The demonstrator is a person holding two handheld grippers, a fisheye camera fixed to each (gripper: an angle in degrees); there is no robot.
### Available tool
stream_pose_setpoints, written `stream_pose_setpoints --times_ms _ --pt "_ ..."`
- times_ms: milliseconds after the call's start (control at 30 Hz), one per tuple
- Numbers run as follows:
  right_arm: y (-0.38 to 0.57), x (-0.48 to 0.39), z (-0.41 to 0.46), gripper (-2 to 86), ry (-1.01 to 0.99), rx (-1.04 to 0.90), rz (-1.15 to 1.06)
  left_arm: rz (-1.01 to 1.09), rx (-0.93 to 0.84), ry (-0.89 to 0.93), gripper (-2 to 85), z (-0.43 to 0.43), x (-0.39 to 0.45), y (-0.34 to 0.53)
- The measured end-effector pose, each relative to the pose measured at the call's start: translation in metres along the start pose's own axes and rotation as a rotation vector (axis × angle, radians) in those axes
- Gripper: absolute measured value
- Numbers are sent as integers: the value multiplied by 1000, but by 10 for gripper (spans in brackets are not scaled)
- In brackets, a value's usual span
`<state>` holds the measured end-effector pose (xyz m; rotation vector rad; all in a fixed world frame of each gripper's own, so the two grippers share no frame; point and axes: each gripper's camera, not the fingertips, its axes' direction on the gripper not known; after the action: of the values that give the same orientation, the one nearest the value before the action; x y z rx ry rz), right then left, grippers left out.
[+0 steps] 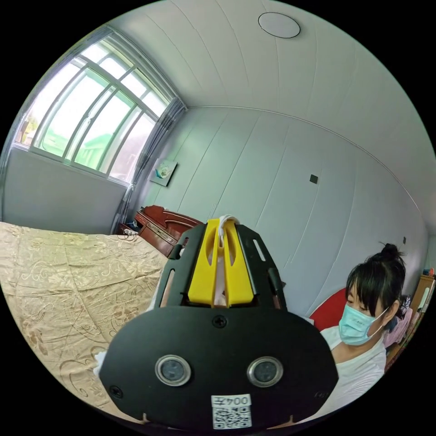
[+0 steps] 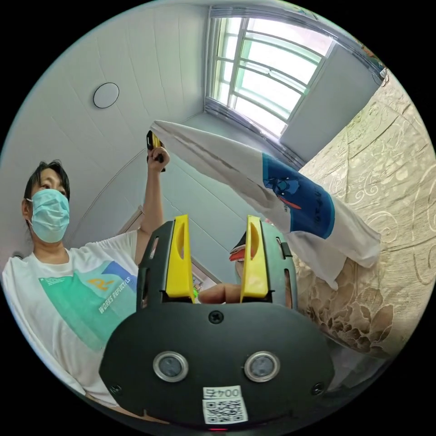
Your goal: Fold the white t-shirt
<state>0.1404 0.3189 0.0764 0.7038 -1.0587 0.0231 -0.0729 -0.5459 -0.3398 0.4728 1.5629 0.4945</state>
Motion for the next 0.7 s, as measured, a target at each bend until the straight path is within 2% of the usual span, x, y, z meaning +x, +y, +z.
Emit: stream_pose_setpoints --times_ms 267,433,567,700 --pt "0 16 60 201 103 -93 -88 -22 10 -21 9 2 20 -34" --pt "5 36 65 204 198 -108 -112 -13 6 -8 8 6 33 -50" --pt "-7 67 58 212 163 -82 -83 9 -1 9 7 8 43 -63" --pt "-23 84 42 212 40 -1 -53 12 2 16 7 7 45 -71"
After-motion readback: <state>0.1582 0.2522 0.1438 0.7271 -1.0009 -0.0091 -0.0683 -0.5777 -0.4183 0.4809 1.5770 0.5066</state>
